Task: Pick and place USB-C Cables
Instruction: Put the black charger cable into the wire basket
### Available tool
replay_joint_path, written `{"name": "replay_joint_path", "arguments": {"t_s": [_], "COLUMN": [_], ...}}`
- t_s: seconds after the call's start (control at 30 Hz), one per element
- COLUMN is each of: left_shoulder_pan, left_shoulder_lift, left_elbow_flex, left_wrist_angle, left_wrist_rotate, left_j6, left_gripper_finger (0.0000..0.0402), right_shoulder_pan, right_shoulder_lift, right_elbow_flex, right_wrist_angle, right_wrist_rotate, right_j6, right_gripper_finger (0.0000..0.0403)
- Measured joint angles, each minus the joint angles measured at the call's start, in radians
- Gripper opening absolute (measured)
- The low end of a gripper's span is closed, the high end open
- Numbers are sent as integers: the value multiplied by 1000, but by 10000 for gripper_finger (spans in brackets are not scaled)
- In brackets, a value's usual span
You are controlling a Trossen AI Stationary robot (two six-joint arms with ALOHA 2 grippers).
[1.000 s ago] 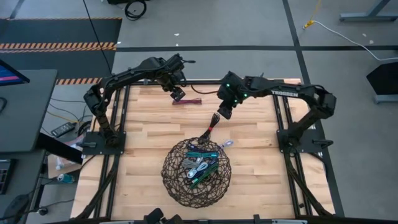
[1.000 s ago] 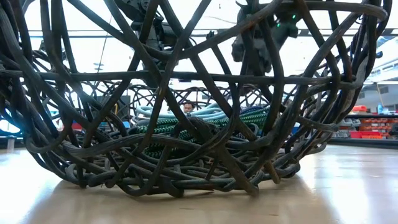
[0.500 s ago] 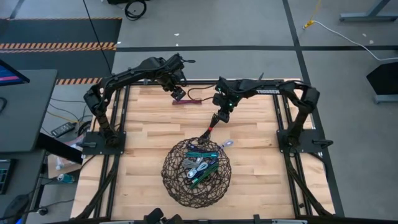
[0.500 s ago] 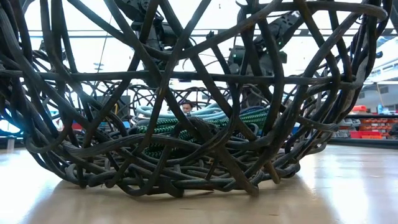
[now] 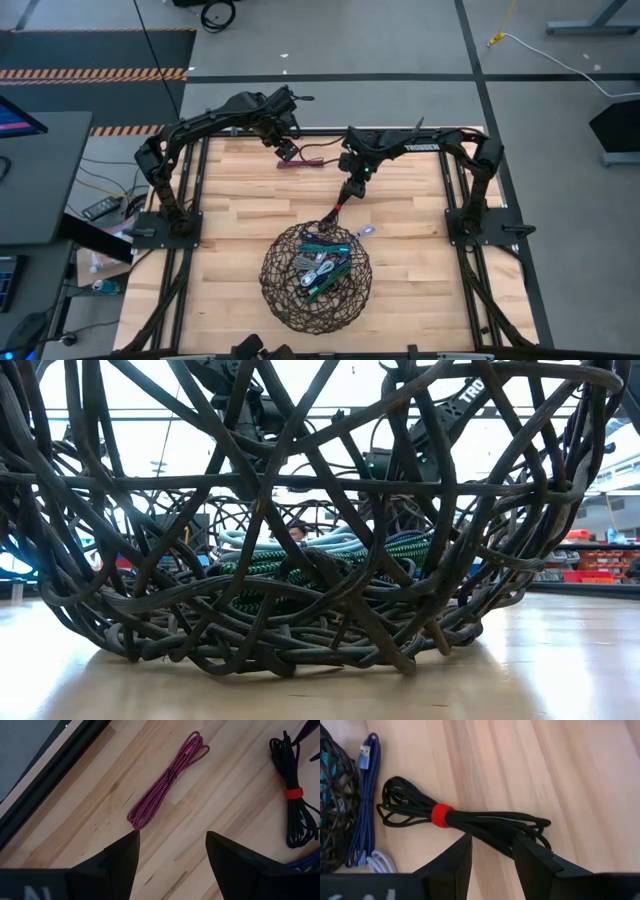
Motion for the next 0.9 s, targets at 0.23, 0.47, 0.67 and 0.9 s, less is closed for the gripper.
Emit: {"name": "replay_joint_path", "arguments": {"t_s": [0.23, 0.47, 0.67, 0.9], "left_shoulder_pan": [0, 0, 0, 0], "left_shoulder_lift": [0, 0, 0, 0], "left_elbow_flex": [0, 0, 0, 0], "left_wrist_angle": [0, 0, 0, 0], "left_wrist_rotate": [0, 0, 0, 0], "left_j6": [0, 0, -1, -7], "left_gripper_finger": [233, 233, 233, 233], "right_shoulder_pan": [0, 0, 0, 5], "right_shoulder_lift": [10, 10, 10, 10], "right_elbow_flex": [0, 0, 0, 0], "right_wrist_angle": [2, 3, 3, 3], "right_wrist_rotate": [4, 7, 9, 9], "right_j6": [0, 0, 8, 7], "right_gripper_finger": [147, 147, 138, 21]}}
